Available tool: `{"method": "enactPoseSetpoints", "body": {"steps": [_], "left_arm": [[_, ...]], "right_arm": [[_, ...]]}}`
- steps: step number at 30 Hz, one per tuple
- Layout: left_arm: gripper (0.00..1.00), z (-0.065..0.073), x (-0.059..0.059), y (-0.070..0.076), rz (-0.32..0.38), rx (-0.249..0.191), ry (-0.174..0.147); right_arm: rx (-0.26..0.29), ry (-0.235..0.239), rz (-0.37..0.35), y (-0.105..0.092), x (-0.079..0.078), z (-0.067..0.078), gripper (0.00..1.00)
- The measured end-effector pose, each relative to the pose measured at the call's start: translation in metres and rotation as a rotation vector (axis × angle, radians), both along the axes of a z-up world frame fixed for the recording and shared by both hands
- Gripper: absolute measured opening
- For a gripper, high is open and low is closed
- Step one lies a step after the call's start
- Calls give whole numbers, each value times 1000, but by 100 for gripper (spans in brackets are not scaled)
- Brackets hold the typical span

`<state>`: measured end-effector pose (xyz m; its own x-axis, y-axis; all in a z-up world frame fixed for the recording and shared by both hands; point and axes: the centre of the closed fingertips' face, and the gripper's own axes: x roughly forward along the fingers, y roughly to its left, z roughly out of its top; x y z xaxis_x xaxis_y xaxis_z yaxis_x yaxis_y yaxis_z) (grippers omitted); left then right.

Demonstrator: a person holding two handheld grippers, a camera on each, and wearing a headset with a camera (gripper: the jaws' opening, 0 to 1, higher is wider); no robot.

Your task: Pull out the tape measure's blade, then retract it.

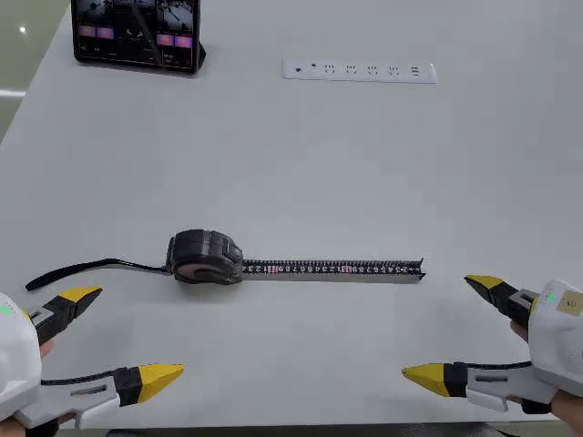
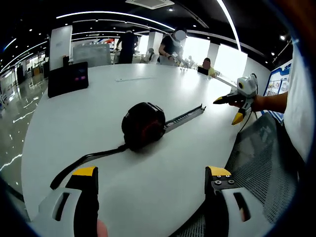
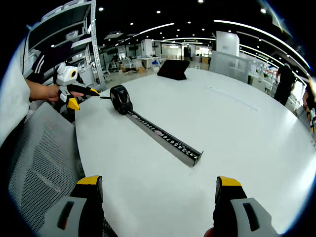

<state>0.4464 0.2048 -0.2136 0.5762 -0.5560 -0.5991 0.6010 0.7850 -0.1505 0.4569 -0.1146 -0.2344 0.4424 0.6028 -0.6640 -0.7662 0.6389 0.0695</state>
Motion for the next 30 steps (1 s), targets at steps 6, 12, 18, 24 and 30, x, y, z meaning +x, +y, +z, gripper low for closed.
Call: {"method": "enactPoseSetpoints", "body": {"steps": [6, 12, 18, 24, 30], "left_arm": [[87, -1, -1, 2, 6, 1, 0], [87, 0, -3, 3, 8, 1, 2], [87, 1, -3, 2, 10, -1, 1], [89, 1, -4, 1, 8, -15, 3], [94, 3, -4, 0, 7, -23, -1]], "right_arm": [[5, 7, -5, 0, -2, -2, 95], [3, 7, -1, 0, -2, -1, 96], [5, 8, -1, 0, -3, -1, 96], [6, 6, 2, 2, -5, 0, 96], [12, 12, 5, 4, -8, 0, 98]]}}
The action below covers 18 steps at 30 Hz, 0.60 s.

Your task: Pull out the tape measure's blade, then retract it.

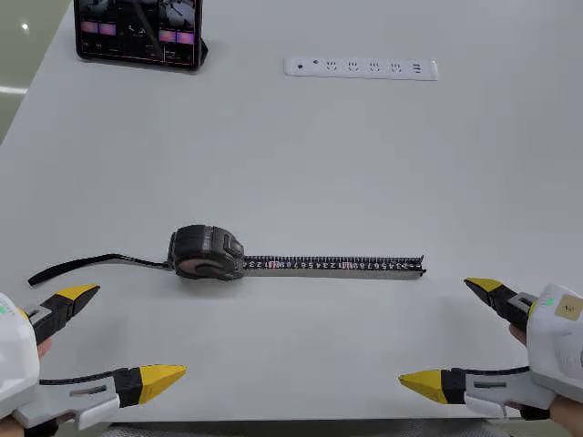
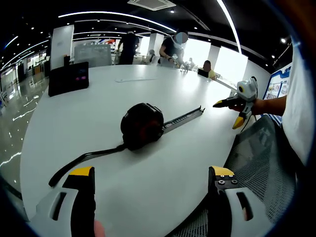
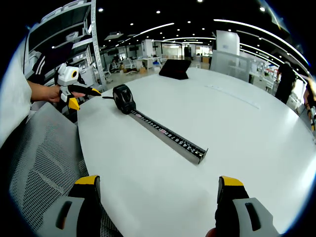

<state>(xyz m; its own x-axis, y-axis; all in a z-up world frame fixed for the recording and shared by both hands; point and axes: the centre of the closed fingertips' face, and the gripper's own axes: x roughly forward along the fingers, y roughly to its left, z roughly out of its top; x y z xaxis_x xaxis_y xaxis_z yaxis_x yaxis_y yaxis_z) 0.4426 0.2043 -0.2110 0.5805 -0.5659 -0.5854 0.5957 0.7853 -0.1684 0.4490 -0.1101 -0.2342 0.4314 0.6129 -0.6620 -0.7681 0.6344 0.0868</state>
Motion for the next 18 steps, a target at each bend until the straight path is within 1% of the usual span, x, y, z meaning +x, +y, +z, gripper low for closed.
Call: {"method": "enactPoseSetpoints", "body": {"steps": [4, 6, 9, 14, 18], "left_arm": [[97, 0, 0, 0, -1, 2, -1], [99, 0, 0, 0, -4, 11, -5], [99, 0, -1, 0, -6, 14, -9], [99, -2, -2, 0, -18, 31, -11], [99, -1, -2, 0, -15, 27, -12]], "right_arm": [[0, 3, 2, 1, -2, 0, 99], [-4, 3, 5, 1, -3, 0, 99], [-5, 5, 9, 1, -5, 0, 99], [-8, 8, 7, 0, -5, -1, 99], [-9, 7, 6, -1, -6, -1, 99]]}}
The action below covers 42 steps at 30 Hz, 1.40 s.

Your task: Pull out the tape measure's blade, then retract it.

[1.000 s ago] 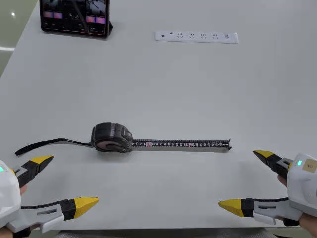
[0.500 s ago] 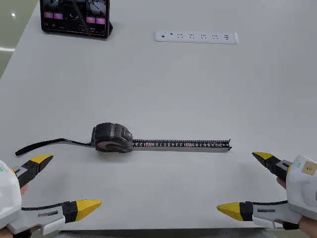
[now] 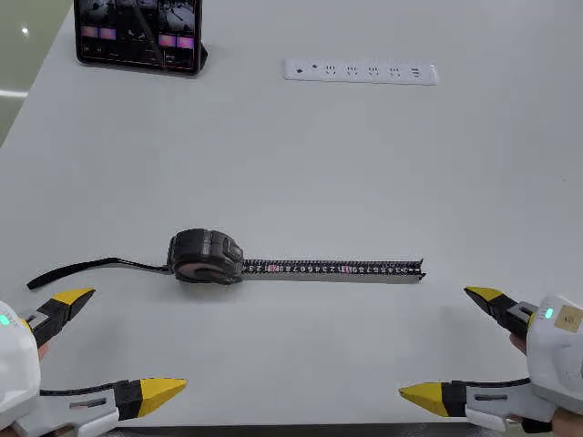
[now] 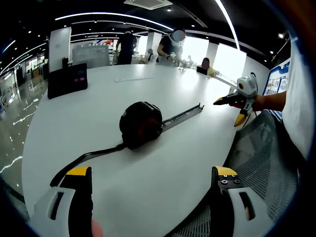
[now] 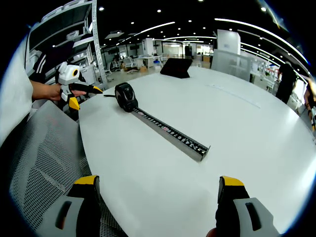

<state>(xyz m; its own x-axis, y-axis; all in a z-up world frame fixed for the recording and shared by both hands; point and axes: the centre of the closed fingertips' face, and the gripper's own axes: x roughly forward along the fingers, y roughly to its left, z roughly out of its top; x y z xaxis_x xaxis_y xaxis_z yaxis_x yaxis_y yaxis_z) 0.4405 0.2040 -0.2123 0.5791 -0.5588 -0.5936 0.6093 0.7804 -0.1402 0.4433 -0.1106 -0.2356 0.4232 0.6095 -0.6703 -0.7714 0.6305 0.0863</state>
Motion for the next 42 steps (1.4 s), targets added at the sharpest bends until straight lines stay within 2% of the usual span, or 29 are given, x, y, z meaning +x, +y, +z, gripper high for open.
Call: {"method": "enactPoseSetpoints", "body": {"steps": [33, 42], "left_arm": [[98, -1, -2, 1, 8, -6, 11], [97, 0, 5, -2, 5, -5, 6]], "right_arm": [[-1, 12, 1, 0, -3, -2, 99], [3, 2, 3, 2, 3, 1, 98]]}}
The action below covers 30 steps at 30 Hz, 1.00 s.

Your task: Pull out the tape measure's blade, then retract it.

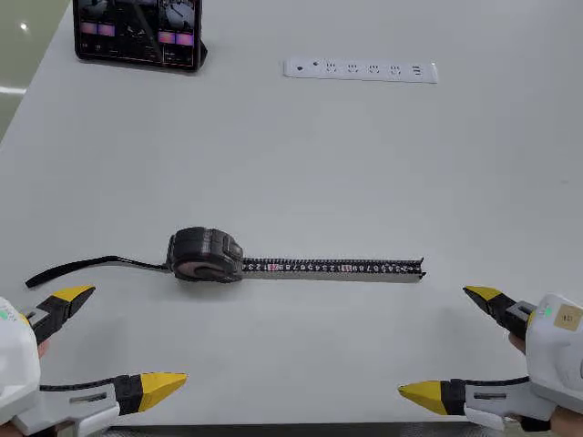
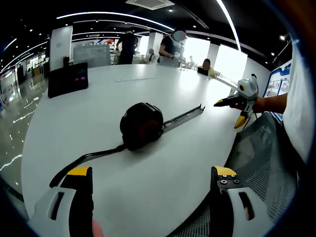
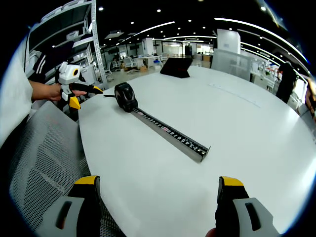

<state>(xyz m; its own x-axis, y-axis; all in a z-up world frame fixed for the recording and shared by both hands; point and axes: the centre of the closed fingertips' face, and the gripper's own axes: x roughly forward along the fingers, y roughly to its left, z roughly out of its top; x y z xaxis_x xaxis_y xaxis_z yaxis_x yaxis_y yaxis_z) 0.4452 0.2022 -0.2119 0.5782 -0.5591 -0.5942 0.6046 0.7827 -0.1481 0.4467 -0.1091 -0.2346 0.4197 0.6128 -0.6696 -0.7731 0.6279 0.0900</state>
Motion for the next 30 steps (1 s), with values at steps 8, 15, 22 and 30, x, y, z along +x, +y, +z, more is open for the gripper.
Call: {"method": "enactPoseSetpoints", "body": {"steps": [8, 15, 22, 30], "left_arm": [[97, -2, 8, -6, -4, 5, 1], [96, -3, 16, -18, -13, -4, 4], [96, -5, 25, -29, -17, -24, 13], [95, -7, 31, -38, -15, -46, 22]], "right_arm": [[-9, -8, 18, 0, 7, -1, 95], [-15, -8, 29, 0, 10, -2, 92], [-27, -6, 46, -2, 11, -3, 87], [-49, -7, 63, -7, 15, -5, 83]]}}
